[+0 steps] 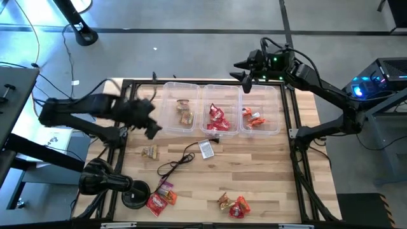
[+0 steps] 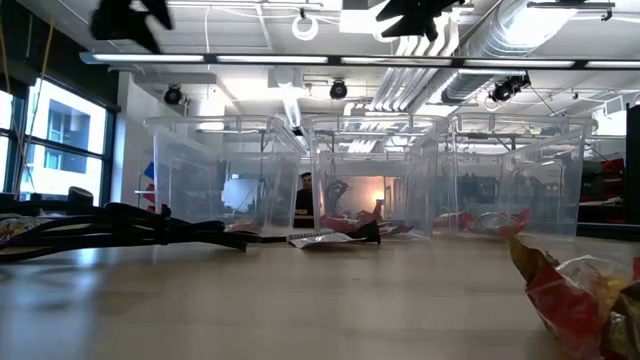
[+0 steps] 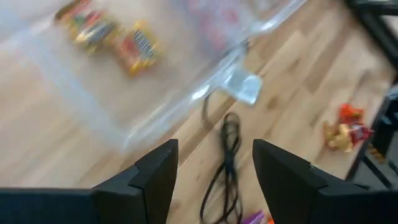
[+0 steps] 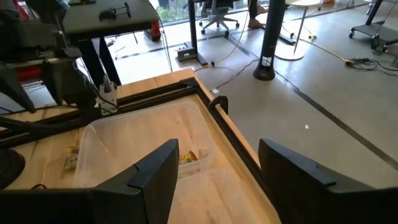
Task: Sort candy
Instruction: Put the gold candy pack into the left transparent bin
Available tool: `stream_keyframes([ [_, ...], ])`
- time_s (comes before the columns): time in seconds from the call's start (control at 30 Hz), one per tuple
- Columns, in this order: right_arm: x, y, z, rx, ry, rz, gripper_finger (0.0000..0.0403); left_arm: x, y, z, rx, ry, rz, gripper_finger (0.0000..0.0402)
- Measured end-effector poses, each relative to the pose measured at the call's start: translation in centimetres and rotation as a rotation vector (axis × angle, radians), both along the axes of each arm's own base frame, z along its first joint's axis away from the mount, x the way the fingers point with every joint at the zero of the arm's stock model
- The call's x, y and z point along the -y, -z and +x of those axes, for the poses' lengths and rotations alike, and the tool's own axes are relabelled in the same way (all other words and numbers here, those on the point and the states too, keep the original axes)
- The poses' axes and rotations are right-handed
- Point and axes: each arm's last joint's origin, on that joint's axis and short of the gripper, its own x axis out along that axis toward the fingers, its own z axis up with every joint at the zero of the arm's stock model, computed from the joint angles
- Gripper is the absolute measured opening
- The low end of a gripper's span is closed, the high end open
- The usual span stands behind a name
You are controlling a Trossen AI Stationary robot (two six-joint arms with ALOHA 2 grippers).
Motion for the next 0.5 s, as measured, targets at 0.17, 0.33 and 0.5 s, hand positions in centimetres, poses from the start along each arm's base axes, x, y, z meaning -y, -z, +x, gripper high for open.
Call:
stream_keyframes([
  [0.17, 0.0, 0.0, 0.0, -0.001, 0.004, 0.011, 0.0215, 3.5, 2.1, -1.6, -0.075, 0.181, 0.01, 0.02],
  [0.33, 0.0, 0.1, 0.0, -0.002, 0.009, 0.02, 0.0215, 6.0, 6.5, -1.9, -0.315, 0.358, 0.111, 0.02],
  [0.5, 0.0, 0.1, 0.0, 0.001, 0.013, 0.029, 0.0215, 6.3, 10.3, -1.4, -0.433, 0.277, 0.107, 0.02],
])
